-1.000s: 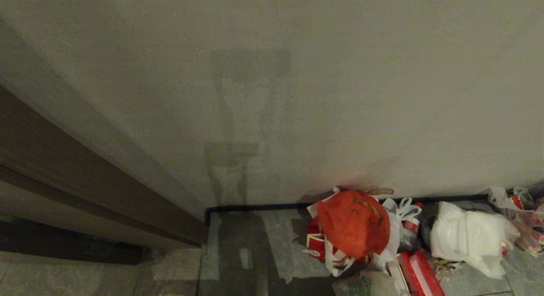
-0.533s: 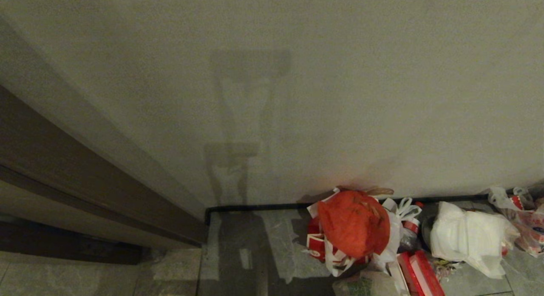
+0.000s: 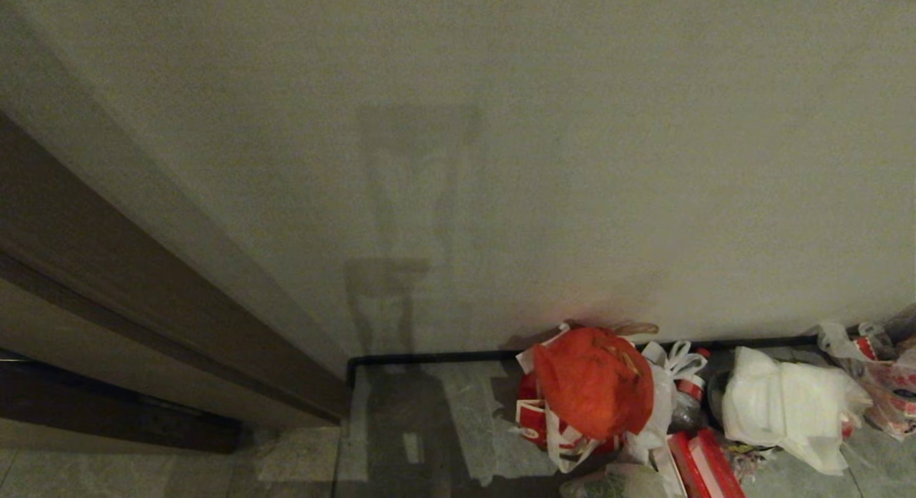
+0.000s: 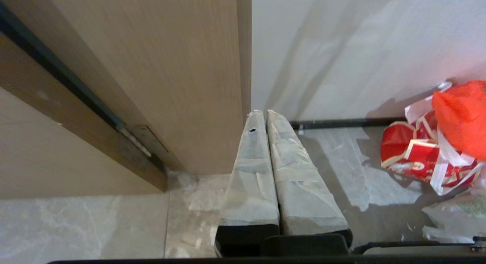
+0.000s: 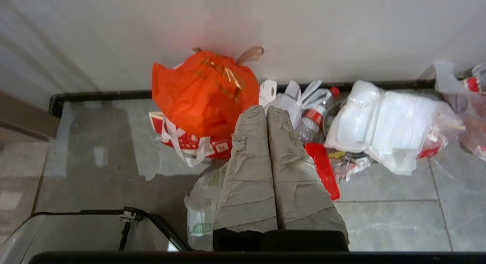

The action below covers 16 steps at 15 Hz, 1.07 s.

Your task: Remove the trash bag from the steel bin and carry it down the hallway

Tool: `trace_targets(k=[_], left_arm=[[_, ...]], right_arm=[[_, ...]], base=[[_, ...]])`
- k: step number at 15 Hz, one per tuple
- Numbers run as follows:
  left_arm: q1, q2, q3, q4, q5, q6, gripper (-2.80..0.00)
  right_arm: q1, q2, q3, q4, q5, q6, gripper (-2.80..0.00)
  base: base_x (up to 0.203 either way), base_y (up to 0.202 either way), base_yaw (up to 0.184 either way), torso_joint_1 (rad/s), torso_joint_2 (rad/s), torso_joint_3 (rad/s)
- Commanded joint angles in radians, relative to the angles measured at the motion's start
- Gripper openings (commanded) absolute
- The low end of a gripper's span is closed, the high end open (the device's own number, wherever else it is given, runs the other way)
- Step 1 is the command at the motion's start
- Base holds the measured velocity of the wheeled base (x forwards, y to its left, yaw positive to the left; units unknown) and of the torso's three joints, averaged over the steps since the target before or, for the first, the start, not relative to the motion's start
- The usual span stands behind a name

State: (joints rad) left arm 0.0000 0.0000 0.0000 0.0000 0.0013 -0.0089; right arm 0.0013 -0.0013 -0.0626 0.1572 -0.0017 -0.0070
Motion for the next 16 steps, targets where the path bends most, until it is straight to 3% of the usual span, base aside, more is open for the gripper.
trace_targets(k=[1,16], left_arm=[[0.000,0.000,0.002,0.000,0.000,0.000,-2.80],[0.000,0.000,0.002,0.000,0.000,-0.002,-2.80]], right_arm=[[0.000,0.001,0.000,0.001,0.000,-0.001,-2.80],[-0.001,0.001,0.000,-0.001,0.000,-0.001,-2.80]], base=[[0.000,0.000,0.000,0.002,0.00,0.198],[0.000,0.000,0.000,0.004,0.00,0.203]])
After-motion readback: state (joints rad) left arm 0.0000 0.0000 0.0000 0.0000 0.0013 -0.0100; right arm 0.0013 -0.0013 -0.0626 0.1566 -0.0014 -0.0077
